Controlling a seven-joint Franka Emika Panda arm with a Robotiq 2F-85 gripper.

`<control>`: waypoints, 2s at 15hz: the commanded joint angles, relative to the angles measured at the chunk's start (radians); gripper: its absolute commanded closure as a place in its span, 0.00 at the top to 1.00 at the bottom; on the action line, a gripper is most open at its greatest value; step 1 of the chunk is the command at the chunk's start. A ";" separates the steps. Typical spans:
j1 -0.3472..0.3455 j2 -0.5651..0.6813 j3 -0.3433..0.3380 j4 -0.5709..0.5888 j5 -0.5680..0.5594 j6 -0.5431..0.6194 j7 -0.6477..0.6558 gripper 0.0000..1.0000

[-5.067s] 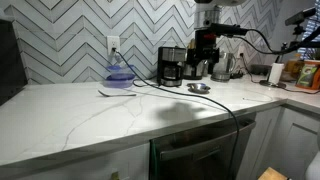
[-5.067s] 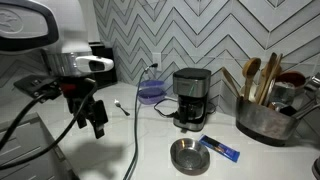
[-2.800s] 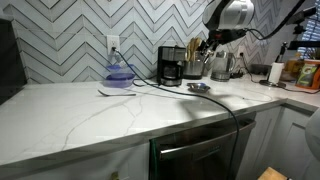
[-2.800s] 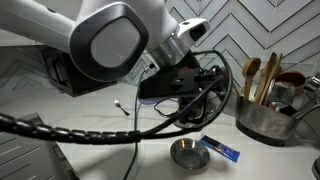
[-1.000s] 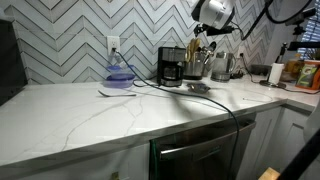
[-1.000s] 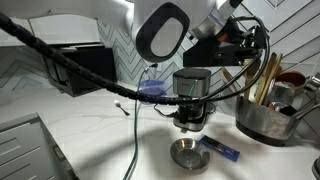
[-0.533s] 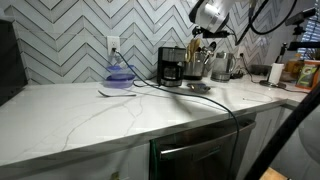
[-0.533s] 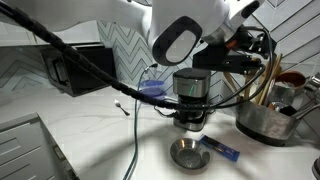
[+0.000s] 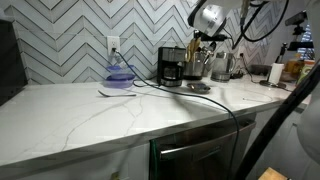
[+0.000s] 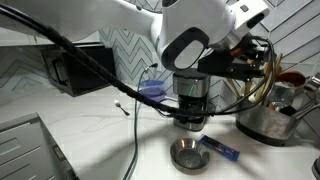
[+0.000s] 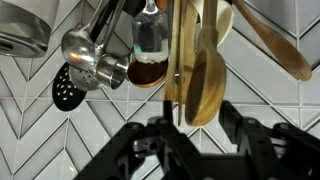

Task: Remove one wooden spoon from the utensil holder

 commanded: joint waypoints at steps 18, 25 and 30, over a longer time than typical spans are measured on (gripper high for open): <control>0.000 -0.036 -0.010 0.032 0.000 -0.029 0.043 0.07; 0.007 -0.063 -0.021 0.037 -0.012 -0.011 0.046 0.07; 0.010 -0.081 -0.022 0.040 -0.018 0.004 0.041 0.07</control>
